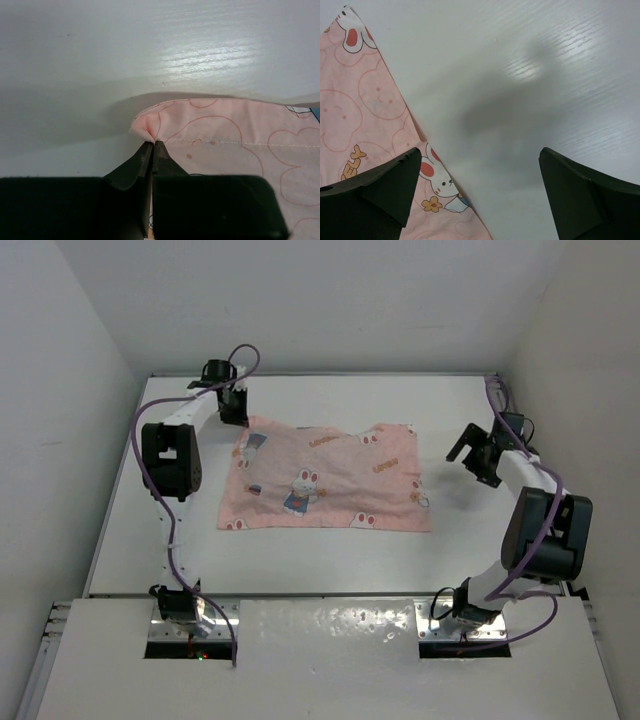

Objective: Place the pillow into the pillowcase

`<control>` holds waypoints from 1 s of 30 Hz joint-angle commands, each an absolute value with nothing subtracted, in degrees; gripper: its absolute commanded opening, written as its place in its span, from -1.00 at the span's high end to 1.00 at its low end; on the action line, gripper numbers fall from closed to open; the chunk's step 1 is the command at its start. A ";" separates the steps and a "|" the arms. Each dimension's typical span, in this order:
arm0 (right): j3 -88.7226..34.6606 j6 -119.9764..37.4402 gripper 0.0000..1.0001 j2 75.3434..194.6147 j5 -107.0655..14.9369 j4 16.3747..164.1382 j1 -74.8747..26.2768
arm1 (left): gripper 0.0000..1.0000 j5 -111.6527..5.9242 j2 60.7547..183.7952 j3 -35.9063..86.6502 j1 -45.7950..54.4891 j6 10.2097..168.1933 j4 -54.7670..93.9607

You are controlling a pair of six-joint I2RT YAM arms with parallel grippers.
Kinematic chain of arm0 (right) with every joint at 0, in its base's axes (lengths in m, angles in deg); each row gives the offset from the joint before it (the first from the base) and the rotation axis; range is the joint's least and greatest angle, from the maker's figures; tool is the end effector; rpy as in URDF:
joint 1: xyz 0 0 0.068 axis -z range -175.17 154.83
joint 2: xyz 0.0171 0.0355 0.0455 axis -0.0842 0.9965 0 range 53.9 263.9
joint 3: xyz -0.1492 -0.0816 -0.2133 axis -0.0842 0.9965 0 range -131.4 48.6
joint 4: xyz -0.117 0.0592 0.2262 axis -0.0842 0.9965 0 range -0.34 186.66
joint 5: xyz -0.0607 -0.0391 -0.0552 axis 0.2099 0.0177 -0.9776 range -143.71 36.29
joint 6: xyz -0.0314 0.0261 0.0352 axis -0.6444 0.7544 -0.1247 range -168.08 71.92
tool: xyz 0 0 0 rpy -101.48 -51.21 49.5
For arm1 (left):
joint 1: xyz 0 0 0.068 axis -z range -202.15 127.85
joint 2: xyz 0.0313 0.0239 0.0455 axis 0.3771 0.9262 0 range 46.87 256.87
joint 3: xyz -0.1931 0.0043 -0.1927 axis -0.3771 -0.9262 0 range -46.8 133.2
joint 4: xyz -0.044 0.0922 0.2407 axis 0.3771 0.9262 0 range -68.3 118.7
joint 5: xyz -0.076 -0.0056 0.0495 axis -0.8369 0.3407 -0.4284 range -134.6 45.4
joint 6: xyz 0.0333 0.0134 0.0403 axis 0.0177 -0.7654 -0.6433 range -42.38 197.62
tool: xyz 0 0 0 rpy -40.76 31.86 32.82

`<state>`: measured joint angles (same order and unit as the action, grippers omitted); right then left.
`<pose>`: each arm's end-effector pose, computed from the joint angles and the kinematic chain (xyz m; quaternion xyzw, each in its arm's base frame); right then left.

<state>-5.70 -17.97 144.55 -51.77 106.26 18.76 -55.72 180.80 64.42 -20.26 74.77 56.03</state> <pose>0.3127 -0.0761 0.1932 0.3505 0.8809 0.0606 0.3122 0.5110 -0.0237 0.1730 0.0669 0.9525 -0.0905 0.2832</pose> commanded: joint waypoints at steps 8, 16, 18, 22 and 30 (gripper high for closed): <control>-6.76 -24.17 -0.98 138.19 -49.74 105.57 20.91 | -0.89 -57.70 172.74 66.14 -24.17 76.83 55.89; -8.70 -23.56 -0.98 133.53 -57.39 106.18 21.00 | -0.99 -46.12 153.94 59.41 -31.89 74.82 56.42; -9.05 -23.56 -0.98 132.04 -57.40 105.84 21.09 | -0.99 -39.82 149.82 53.61 -34.09 72.79 54.50; -9.14 -23.39 -0.98 129.93 -56.35 104.78 21.26 | -0.99 -37.04 145.58 49.54 -38.04 71.65 54.57; -8.79 -24.26 -0.98 127.46 -55.90 103.72 21.35 | -0.99 -40.30 139.60 40.13 -42.80 72.17 55.19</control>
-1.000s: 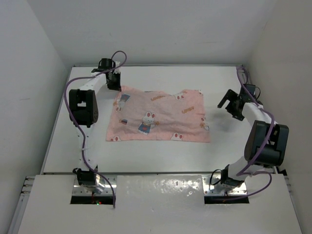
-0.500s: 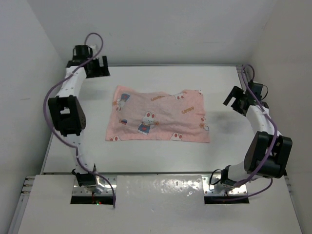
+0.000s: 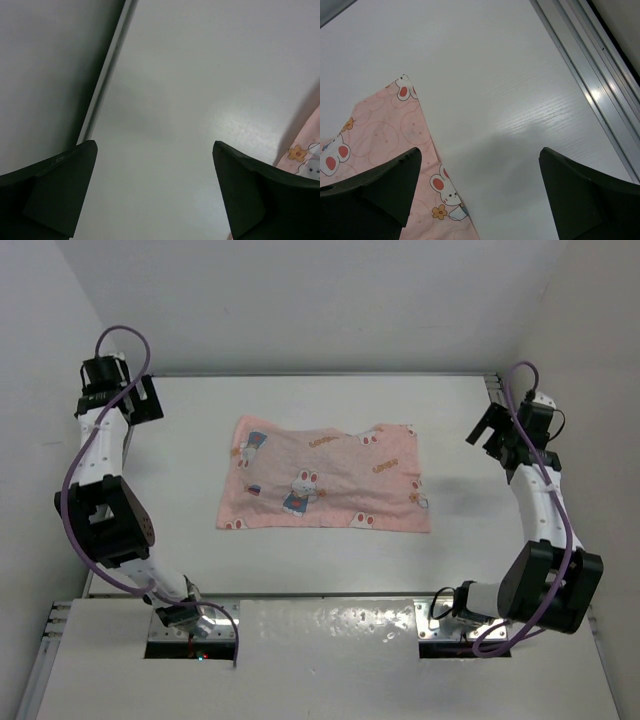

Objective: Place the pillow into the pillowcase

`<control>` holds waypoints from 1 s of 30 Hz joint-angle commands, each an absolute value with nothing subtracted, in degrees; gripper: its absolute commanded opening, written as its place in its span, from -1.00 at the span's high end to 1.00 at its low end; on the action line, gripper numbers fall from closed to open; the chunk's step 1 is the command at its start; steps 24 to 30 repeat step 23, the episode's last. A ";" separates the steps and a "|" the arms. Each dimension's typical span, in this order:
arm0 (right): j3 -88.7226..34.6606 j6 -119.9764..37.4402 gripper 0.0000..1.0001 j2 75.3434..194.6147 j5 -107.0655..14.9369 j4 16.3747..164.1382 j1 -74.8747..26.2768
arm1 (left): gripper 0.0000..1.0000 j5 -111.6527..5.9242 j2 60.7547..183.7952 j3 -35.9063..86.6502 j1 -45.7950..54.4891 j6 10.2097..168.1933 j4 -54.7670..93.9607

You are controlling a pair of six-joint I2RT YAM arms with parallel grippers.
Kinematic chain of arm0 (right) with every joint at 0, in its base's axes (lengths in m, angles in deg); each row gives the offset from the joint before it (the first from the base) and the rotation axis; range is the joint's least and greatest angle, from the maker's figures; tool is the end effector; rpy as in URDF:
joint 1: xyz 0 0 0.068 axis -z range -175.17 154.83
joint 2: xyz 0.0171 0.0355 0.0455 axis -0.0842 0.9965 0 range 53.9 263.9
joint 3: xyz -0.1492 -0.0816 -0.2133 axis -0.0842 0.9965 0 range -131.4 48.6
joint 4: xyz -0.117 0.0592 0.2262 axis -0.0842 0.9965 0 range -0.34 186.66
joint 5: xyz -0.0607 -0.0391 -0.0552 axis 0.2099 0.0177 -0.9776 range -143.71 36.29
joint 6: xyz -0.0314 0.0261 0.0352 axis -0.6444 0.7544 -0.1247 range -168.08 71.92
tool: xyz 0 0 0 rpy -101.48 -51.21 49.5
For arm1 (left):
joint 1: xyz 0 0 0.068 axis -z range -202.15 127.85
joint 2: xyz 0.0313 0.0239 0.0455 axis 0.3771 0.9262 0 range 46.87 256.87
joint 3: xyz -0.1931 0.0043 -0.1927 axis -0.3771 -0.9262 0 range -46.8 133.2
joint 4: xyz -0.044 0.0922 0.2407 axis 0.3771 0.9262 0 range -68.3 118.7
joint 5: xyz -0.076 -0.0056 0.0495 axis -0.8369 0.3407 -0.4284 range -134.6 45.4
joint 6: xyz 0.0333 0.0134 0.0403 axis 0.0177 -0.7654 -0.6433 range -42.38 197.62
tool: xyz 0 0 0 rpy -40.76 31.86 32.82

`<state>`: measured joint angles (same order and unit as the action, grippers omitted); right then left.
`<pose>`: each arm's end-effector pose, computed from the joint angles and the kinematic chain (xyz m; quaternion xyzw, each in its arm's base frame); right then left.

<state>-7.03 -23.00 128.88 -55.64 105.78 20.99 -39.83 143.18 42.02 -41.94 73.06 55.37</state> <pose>0.2800 -0.0822 0.2804 0.3202 0.8291 0.0207 0.4578 0.3585 0.1321 0.3313 -0.1376 0.8994 0.1242 0.3958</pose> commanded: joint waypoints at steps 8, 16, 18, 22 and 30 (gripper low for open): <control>-7.30 -24.00 -0.98 126.76 -55.55 103.46 21.26 | -0.99 -43.46 138.28 38.99 -43.25 72.35 56.42; -6.42 -24.61 -0.98 126.32 -55.20 103.55 21.35 | -0.99 -44.34 137.40 37.41 -43.42 72.79 56.42; -6.15 -24.70 -0.98 126.15 -54.76 103.20 21.26 | -0.99 -44.34 137.22 37.14 -43.51 72.70 56.15; -4.75 -25.06 -0.98 125.35 -53.88 101.97 21.26 | -0.99 -45.73 137.04 36.88 -43.60 72.87 56.24; -4.40 -25.06 -0.98 124.92 -53.88 101.36 21.26 | -0.99 -45.92 136.87 36.79 -43.68 72.88 56.15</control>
